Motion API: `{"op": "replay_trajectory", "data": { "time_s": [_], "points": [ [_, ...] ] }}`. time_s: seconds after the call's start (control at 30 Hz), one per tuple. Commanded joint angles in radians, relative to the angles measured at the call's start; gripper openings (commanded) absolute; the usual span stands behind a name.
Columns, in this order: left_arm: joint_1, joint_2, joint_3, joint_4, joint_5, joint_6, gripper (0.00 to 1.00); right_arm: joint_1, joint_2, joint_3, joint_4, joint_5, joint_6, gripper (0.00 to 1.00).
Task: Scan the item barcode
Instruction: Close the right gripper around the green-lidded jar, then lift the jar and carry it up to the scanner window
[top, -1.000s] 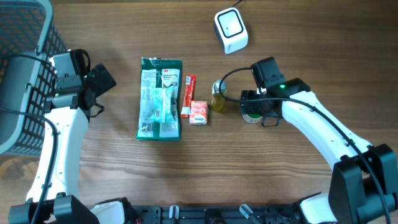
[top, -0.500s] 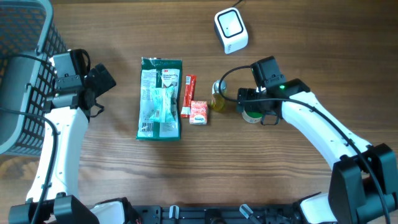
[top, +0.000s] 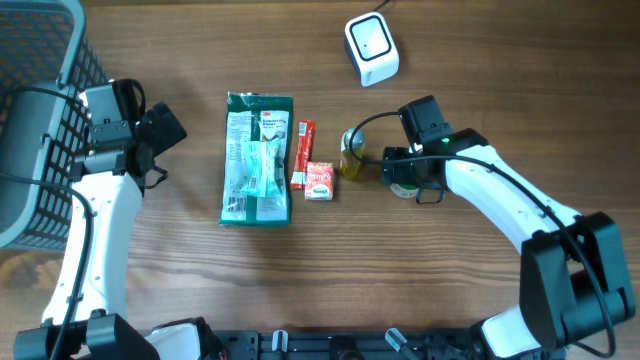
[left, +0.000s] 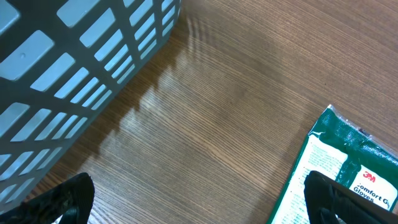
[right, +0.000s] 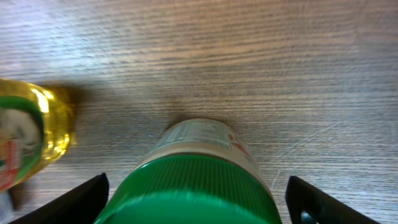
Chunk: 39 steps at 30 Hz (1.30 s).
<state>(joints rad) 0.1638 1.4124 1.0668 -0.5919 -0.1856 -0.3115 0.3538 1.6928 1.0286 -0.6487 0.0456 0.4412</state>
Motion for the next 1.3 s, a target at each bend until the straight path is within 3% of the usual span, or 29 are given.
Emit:
{"op": "replay_trajectory", "data": {
  "time_s": [0.0,0.77,1.0,1.27],
  "points": [
    [0.005,-0.004,0.014,0.000,0.005,0.016,1.00,0.002,0.032,-0.010,0.004,-0.002,0.007,0.90],
    [0.005,-0.004,0.014,0.000,0.005,0.016,1.00,0.002,0.031,0.057,-0.081,-0.043,0.060,0.83],
    [0.005,-0.004,0.014,0.000,0.005,0.016,1.00,0.002,0.032,0.056,-0.089,-0.042,0.060,0.63],
    [0.005,-0.004,0.014,0.000,0.005,0.016,1.00,-0.037,0.010,0.110,-0.183,-0.043,0.053,0.54]
  ]
}}
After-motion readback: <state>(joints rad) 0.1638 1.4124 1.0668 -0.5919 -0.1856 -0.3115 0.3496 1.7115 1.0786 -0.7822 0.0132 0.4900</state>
